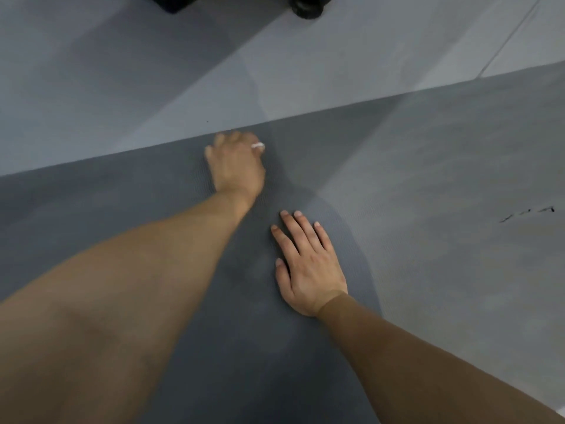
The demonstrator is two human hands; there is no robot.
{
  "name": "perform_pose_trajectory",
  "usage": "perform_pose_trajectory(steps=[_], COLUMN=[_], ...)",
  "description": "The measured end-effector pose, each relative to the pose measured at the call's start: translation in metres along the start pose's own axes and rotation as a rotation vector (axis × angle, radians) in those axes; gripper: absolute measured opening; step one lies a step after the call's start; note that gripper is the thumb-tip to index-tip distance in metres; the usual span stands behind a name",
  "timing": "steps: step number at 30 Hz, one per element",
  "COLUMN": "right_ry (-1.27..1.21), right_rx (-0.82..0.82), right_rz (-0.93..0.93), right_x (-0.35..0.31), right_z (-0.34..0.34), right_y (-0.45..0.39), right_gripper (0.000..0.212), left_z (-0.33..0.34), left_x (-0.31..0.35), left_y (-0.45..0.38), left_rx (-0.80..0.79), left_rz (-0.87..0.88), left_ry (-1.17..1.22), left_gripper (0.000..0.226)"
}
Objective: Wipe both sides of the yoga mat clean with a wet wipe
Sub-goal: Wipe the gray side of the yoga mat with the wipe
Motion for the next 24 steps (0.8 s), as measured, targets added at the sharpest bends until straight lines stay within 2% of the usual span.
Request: perform_pose_trajectory(steps=[3, 5, 7, 9, 12, 14, 16, 20, 22, 24], right_ry=[-0.003, -0.007, -0.017, -0.023, -0.031, -0.032, -0.029, -0.018, -0.009, -0.041], right_rx=[0.002, 0.000, 0.001, 0.000, 0.004, 0.008, 0.006, -0.009, -0.016, -0.003], right_rz=[-0.002, 0.005, 0.005, 0.003, -0.006, -0.004, -0.001, -0.010, -0.017, -0.004], right_x=[0.000, 0.000, 0.001, 0.001, 0.001, 0.000, 0.000, 0.002, 0.003, 0.002], right_z=[0.001, 0.000, -0.001, -0.001, 0.000, -0.001, -0.001, 0.001, 0.002, 0.001], right_y=[0.000, -0.001, -0.001, -0.001, -0.001, -0.002, -0.002, -0.001, -0.001, -0.001], right_gripper=[0.058, 0.056, 0.059, 0.060, 0.060, 0.060, 0.060, 0.052, 0.050, 0.054], left_z=[0.009, 0.011, 0.010, 0.011, 0.005, 0.007, 0.007, 0.018, 0.020, 0.023], left_x=[0.059, 0.076, 0.068, 0.040, -0.005, -0.008, 0.018, 0.104, 0.112, 0.097], left_y=[0.026, 0.041, 0.031, 0.005, -0.033, -0.035, -0.025, 0.033, 0.043, 0.026], left_rx=[-0.122, -0.201, -0.156, -0.061, 0.027, 0.023, 0.006, -0.156, -0.199, -0.136], left_rz=[0.297, 0.414, 0.480, 0.431, 0.194, 0.129, 0.094, 0.392, 0.477, 0.543], left_ry=[0.135, 0.193, 0.163, 0.001, -0.100, -0.102, -0.049, 0.203, 0.254, 0.183], left_gripper=[0.024, 0.020, 0.019, 0.019, 0.022, 0.023, 0.022, 0.018, 0.016, 0.015])
Point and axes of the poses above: each hand's wrist, its own y-axis away from the middle knuckle, its own z-axis out of the palm, x = y × z, the point moved 3 cm from there along -y, towards the middle knuckle, and after that the axes turned 9 degrees about x, right-handed, at the moved point
